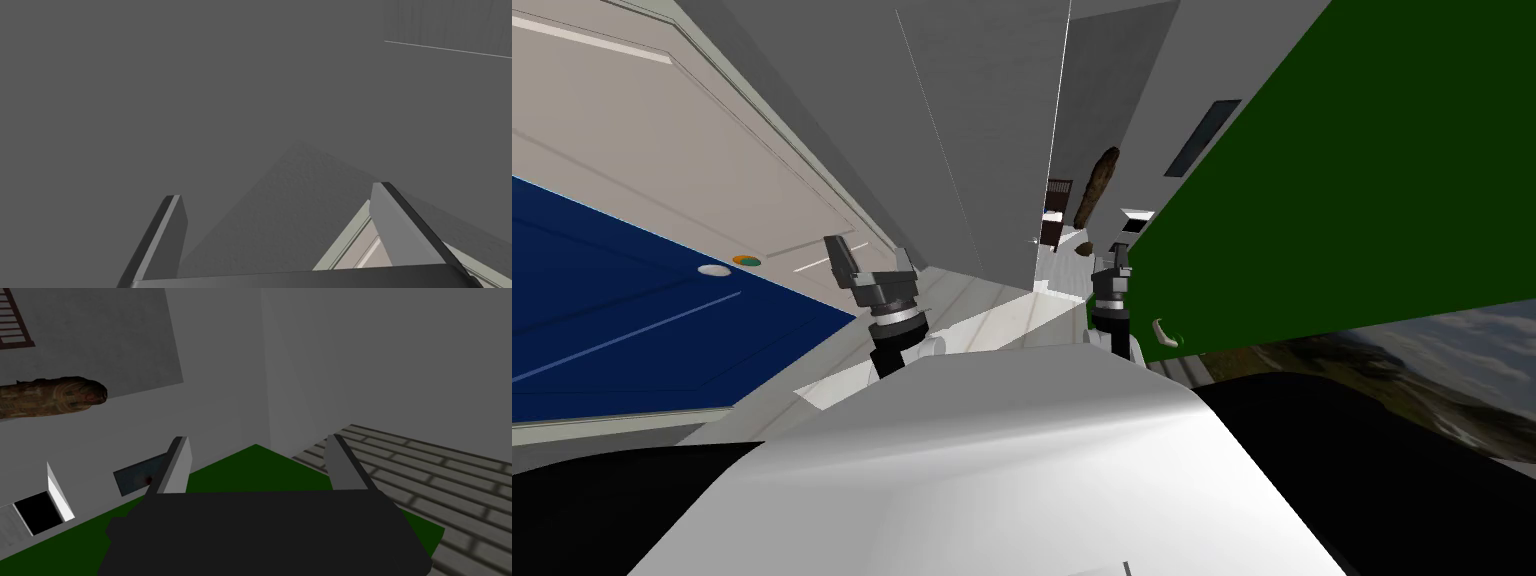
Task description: Pull the door open
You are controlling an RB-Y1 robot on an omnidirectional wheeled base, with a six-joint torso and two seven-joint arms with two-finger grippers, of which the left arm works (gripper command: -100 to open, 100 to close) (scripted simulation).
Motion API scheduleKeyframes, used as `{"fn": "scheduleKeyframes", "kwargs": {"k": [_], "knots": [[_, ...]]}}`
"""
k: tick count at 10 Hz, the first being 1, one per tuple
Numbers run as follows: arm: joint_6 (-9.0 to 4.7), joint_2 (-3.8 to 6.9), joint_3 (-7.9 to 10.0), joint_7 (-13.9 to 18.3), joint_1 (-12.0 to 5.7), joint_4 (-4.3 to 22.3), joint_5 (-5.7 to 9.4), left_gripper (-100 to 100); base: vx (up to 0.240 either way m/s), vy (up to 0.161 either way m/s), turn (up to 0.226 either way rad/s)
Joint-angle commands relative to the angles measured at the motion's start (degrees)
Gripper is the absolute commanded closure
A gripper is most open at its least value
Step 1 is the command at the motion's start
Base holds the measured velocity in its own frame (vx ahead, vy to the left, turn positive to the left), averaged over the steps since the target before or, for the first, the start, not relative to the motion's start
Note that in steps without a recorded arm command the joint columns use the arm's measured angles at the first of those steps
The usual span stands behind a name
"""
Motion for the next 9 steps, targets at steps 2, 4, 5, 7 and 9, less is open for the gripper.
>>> {"fn": "scheduleKeyframes", "kwargs": {"k": [2, 4, 5, 7, 9], "knots": [[-0.48, 0.64, -0.11, 0.1, -0.83, 2.5, 0.08, -100, 0.054, -0.031, -0.046], [-0.94, 1.20, -0.22, 0.3, -1.62, 4.9, 0.16, -100, 0.095, -0.027, -0.044], [-1.12, 1.41, -0.26, 0.3, -1.93, 5.9, 0.19, -100, 0.083, -0.030, -0.028], [-1.55, 1.89, -0.36, 0.5, -2.68, 8.2, 0.27, -100, 0.070, -0.035, -0.037], [-1.99, 2.37, -0.46, 0.6, -3.43, 10.5, 0.34, -100, 0.067, -0.030, -0.045]]}}
